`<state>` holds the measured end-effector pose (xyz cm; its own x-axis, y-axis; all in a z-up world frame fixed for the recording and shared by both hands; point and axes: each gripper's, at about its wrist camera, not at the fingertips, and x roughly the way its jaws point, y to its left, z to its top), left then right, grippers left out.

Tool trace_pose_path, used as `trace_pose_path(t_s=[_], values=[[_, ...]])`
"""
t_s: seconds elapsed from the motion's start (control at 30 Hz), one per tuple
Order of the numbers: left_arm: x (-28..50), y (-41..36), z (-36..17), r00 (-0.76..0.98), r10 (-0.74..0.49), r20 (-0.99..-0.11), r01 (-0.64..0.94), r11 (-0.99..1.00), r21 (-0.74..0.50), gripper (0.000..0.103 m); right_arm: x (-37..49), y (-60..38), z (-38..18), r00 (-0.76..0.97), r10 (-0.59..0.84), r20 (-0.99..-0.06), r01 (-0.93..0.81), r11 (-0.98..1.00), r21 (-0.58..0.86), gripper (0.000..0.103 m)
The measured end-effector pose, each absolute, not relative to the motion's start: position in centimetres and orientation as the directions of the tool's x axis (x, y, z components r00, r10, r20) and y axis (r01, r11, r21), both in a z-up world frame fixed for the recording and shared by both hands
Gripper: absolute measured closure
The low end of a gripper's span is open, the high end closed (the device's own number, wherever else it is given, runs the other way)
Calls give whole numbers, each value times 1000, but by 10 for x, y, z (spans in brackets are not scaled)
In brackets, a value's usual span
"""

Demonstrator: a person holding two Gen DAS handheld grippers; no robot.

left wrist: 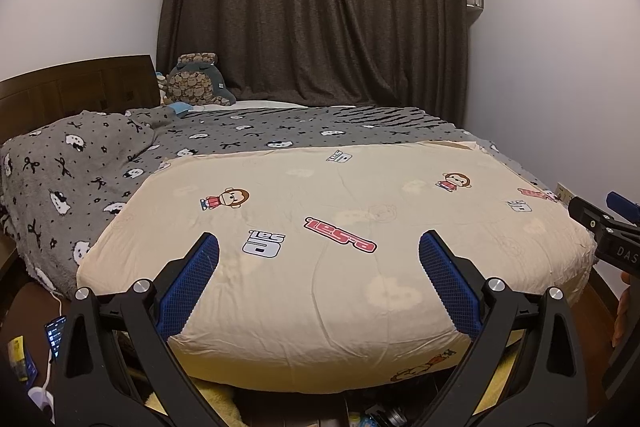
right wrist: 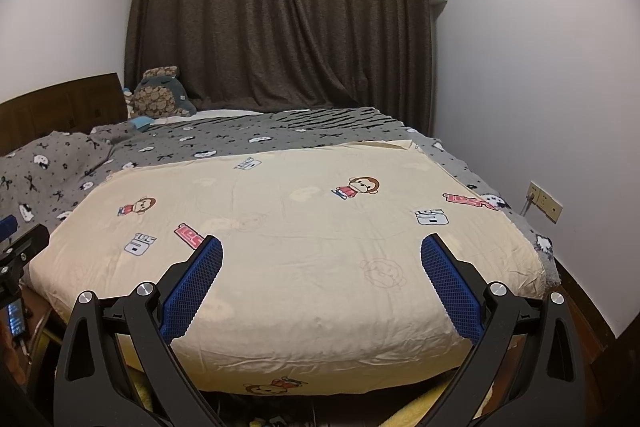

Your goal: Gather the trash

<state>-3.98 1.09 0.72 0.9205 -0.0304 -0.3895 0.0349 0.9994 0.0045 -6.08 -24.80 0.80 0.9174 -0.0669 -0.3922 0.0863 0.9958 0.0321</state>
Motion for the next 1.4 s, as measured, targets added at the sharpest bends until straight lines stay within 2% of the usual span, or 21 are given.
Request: trace_pose_path(t_s=[1.4], values=[[-47,14,10,926,33,-376,-26,999,23,8,-63,-241,9,919,-55,-391,74,997,33,3]])
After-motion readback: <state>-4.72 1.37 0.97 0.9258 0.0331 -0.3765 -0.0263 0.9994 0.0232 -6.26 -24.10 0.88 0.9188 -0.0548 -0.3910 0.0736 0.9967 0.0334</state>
